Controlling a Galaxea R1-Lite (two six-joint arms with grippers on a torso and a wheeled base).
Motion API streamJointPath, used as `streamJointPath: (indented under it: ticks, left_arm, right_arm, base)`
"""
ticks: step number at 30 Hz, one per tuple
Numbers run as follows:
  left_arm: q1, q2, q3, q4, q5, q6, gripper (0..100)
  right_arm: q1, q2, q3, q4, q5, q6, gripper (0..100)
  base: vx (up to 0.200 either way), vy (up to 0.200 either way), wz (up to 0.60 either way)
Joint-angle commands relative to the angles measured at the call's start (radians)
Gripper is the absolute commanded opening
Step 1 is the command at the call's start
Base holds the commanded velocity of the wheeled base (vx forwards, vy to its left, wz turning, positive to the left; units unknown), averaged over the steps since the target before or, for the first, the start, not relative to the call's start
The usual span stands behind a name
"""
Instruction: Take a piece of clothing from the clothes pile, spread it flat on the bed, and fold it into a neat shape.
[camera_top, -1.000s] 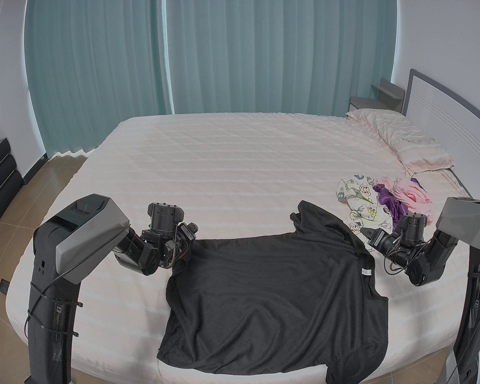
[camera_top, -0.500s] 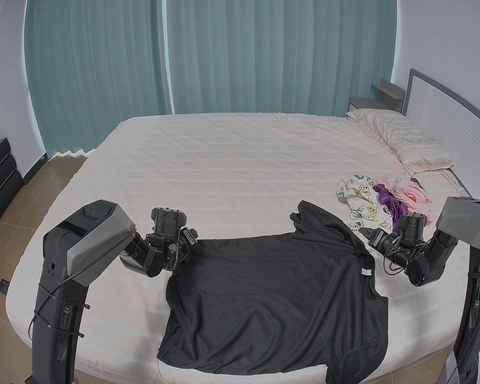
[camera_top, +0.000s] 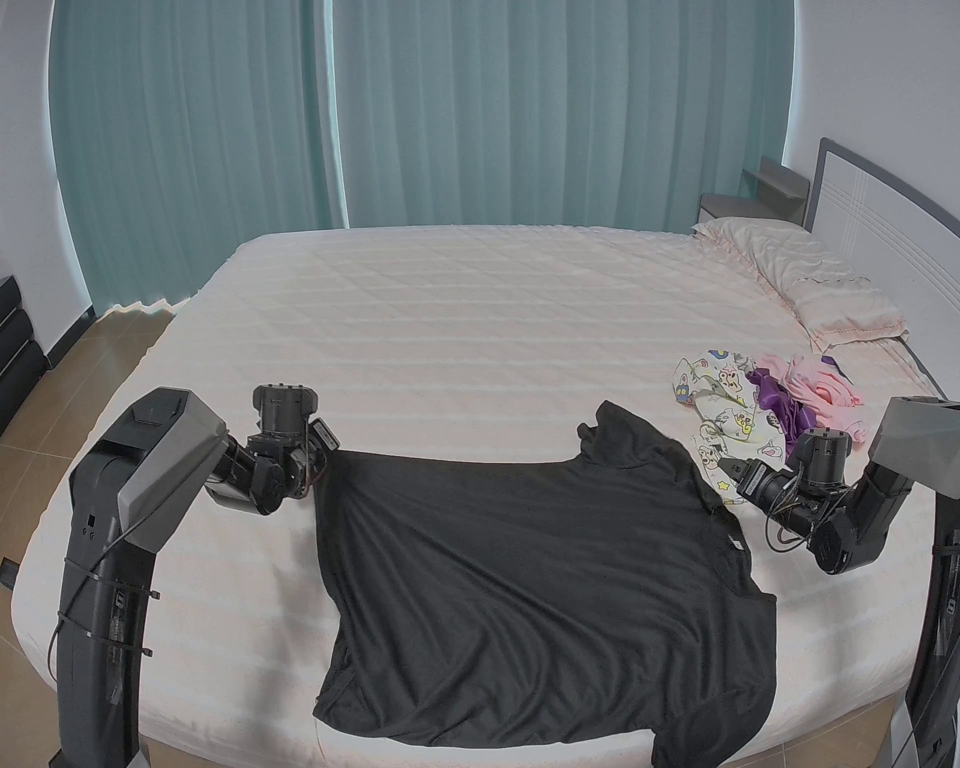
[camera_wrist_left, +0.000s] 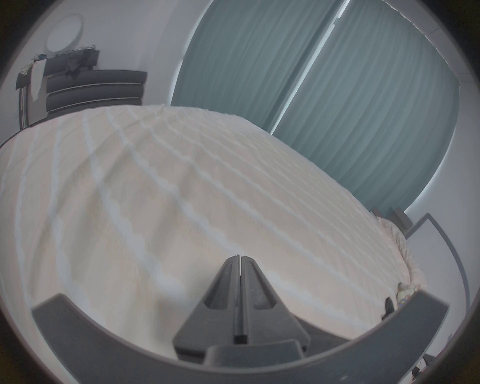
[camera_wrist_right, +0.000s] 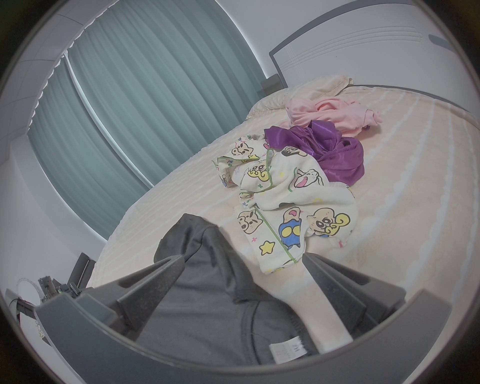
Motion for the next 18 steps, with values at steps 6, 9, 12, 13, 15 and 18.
streamJointPath:
  ticks: [6,9,12,13,15,18]
  left_arm:
    - [0.071,0.032,-0.152,0.060,-0.008,0.005,0]
    - [0.070,0.050,-0.160,0.068,-0.009,0.005,0]
    - [0.067,0.055,-0.172,0.068,-0.011,0.005,0]
    - [0.067,0.055,-0.172,0.068,-0.011,0.005,0]
    - [0.067,0.050,-0.169,0.070,-0.012,-0.001,100]
    - [0.068,0.035,-0.140,0.070,-0.012,-0.006,100]
  right_arm:
    - [-0.005,0.037,-0.016,-0.013,0.001,0.003,100]
    - [-0.004,0.040,-0.018,-0.013,0.001,0.005,100]
    - [-0.002,0.043,-0.024,-0.022,0.001,0.008,100]
    - [-0.001,0.044,-0.024,-0.026,0.001,0.008,100]
    - [-0.001,0.043,-0.022,-0.031,0.001,0.009,100]
    - [-0.001,0.040,-0.026,-0.031,0.003,0.009,100]
  base:
    - [0.000,0.000,0.00]
    - [0.000,0.000,0.00]
    - [0.000,0.000,0.00]
    - [0.000,0.000,0.00]
    - [0.000,0.000,0.00]
    - [0.000,0.000,0.00]
